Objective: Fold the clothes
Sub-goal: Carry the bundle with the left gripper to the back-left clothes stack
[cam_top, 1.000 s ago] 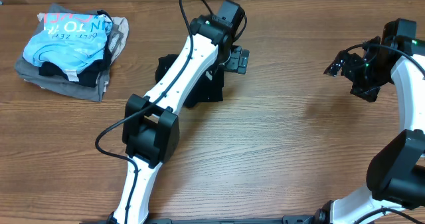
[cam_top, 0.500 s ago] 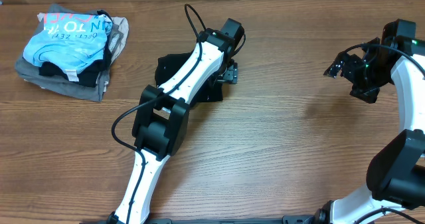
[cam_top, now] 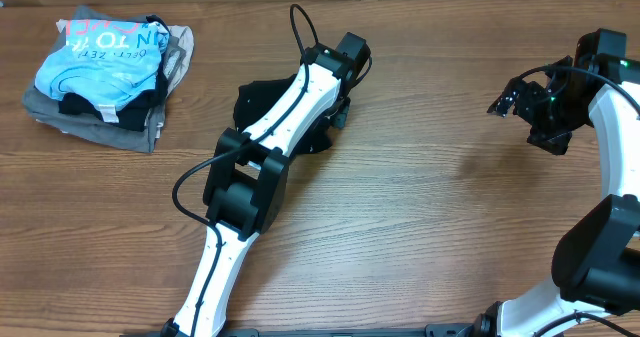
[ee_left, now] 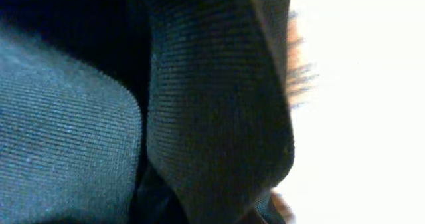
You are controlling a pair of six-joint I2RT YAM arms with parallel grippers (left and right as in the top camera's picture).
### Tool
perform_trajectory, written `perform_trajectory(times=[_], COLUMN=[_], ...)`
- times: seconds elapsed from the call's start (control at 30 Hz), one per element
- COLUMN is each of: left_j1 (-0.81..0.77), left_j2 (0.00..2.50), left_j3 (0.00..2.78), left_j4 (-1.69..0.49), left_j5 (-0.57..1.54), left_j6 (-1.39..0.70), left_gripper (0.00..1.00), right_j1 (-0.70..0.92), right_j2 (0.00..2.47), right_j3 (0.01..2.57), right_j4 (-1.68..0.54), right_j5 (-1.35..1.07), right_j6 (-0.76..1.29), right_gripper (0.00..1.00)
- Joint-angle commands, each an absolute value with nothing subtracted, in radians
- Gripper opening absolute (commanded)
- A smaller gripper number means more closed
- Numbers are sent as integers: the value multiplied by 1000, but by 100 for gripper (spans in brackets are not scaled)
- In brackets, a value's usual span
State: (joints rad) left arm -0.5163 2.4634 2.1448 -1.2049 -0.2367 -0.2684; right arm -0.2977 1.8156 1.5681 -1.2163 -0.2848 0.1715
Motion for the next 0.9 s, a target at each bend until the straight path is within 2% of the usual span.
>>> perform_trajectory(times=[0.0,0.23,0.43,0.63,0.87], left_j1=[-480,-371,-307,-241,-99], left_j2=[2528,2419,2298,2129,1996], left_j3=[2158,2454,2632,2661,2661], left_j4=[-1293,-1547,-1631,-1607,-1411], left_j5=[-229,-234,-329,-505,-649], left_j6=[-212,-70,52,161,383], left_gripper=[4,4,4,4,4], right_j1=[-297,-297,-297,-297,-297], right_j2=[1788,1788,1788,1788,1788], right_j3=[1584,1584,1584,1584,1584], right_j4=[-1212,-1203,-1201,-1202,-1202], right_j5=[-294,-293,-293,-294,-294], right_j6=[176,176,176,176,176], right_gripper=[100,100,100,100,100])
